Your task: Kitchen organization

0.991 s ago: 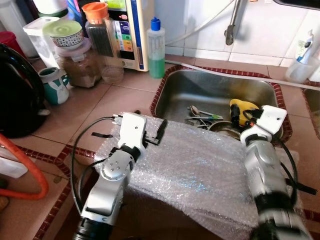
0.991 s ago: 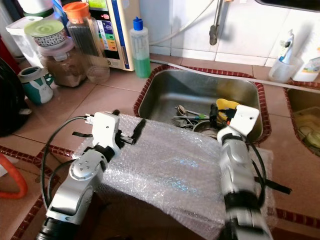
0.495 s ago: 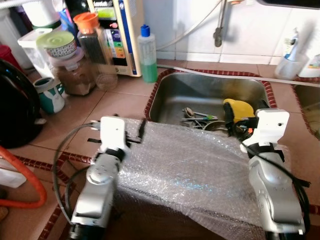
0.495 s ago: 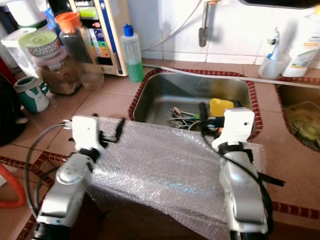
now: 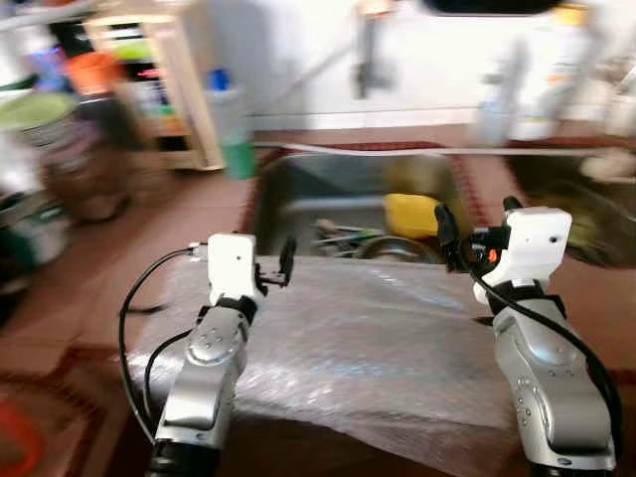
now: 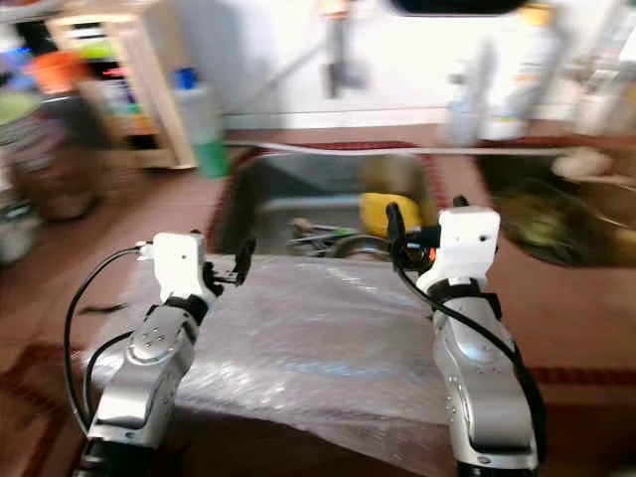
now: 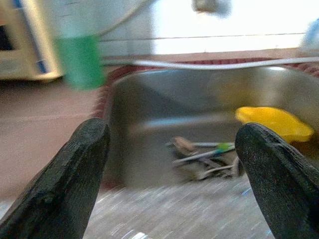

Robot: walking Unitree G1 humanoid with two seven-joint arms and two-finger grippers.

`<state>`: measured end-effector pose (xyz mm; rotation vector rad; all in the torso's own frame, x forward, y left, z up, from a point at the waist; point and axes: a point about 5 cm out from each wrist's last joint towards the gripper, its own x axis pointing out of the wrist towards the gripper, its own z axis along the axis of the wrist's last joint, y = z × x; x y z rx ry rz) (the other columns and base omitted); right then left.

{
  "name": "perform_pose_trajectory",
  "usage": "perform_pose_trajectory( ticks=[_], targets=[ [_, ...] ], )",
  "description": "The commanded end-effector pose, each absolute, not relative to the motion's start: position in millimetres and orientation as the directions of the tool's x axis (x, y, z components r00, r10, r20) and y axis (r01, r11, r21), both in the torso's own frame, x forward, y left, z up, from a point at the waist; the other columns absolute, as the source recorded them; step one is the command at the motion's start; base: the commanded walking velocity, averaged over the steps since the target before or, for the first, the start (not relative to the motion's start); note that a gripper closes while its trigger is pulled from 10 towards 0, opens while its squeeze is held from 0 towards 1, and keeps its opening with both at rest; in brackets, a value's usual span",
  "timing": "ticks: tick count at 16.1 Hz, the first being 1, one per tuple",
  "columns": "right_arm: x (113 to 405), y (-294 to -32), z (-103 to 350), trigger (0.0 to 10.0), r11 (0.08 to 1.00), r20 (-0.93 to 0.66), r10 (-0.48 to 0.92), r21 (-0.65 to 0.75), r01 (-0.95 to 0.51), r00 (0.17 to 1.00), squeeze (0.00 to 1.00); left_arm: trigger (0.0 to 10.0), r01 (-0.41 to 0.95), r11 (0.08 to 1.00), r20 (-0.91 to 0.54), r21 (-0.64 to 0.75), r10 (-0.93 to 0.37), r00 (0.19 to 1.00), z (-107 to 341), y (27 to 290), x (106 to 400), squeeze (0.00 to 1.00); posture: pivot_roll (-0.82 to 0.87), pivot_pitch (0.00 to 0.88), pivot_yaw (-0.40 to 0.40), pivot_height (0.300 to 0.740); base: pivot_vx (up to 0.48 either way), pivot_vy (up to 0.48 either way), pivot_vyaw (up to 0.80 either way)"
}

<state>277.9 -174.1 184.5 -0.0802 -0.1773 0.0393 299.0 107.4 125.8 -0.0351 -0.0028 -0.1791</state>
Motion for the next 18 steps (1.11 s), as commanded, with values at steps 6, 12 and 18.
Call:
perform_pose_trajectory(
  ticks=[6, 12, 18],
  targets=[
    [284.6, -160.5, 182.9, 10.0, 0.991, 0.131, 0.113, -0.090, -0.102, 0.985, 0.44, 10.0, 0.147, 0.987, 0.029, -0.072, -0.145, 0.989, 132.3, 116.7, 311.6, 0.00, -0.12, 0.000, 0.062, 0.740, 0.000, 0.000, -0.80],
    [284.7, -146.9, 172.6, 10.0, 0.988, 0.114, 0.149, -0.063, -0.142, 0.982, 0.16, 10.0, 0.151, 0.986, 0.027, -0.067, -0.150, 0.988, 126.6, 113.2, 303.2, 0.00, -0.10, 0.000, 0.075, 0.740, 0.000, 0.000, -0.09],
    [285.7, -152.7, 172.2, 10.0, 0.991, 0.118, 0.126, -0.062, -0.119, 0.985, 0.14, 10.0, 0.169, 0.983, 0.023, -0.069, -0.168, 0.985, 127.4, 111.5, 306.1, 0.00, -0.11, 0.000, 0.090, 0.740, 0.000, 0.000, 0.00]
  ],
)
